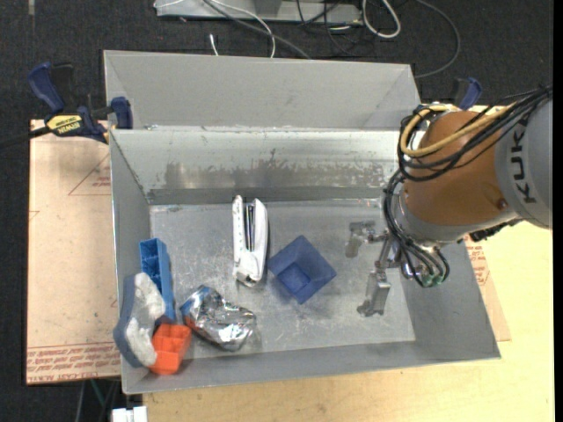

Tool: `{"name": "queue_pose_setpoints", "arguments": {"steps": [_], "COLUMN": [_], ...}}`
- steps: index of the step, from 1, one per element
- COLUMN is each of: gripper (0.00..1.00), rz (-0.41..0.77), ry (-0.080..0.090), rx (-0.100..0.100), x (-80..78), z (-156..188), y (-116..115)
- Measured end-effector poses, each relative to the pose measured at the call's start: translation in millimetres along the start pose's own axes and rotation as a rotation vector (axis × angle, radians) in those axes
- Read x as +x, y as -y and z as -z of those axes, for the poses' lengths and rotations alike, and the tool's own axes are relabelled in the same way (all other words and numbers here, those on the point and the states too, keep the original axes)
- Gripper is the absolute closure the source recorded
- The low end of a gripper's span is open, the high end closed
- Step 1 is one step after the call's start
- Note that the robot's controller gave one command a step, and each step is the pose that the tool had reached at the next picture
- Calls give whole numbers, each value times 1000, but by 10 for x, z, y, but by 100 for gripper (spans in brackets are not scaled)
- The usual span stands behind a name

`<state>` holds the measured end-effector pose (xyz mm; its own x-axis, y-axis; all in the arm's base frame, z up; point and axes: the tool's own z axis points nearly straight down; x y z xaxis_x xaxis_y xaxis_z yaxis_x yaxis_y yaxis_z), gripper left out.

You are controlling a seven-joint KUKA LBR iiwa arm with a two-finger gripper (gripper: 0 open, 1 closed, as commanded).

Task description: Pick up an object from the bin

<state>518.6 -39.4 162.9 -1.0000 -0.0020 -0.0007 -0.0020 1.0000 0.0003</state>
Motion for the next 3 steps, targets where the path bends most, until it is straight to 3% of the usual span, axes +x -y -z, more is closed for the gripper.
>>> {"name": "queue_pose_setpoints", "arguments": {"steps": [1, 2, 3], "gripper": [0, 0, 0], "rz": [0, 173, 79], "ry": [0, -1, 0], "rx": [0, -1, -1], "x": [0, -142, -88], "z": [0, -407, 783], "y": [0, 37, 28]}}
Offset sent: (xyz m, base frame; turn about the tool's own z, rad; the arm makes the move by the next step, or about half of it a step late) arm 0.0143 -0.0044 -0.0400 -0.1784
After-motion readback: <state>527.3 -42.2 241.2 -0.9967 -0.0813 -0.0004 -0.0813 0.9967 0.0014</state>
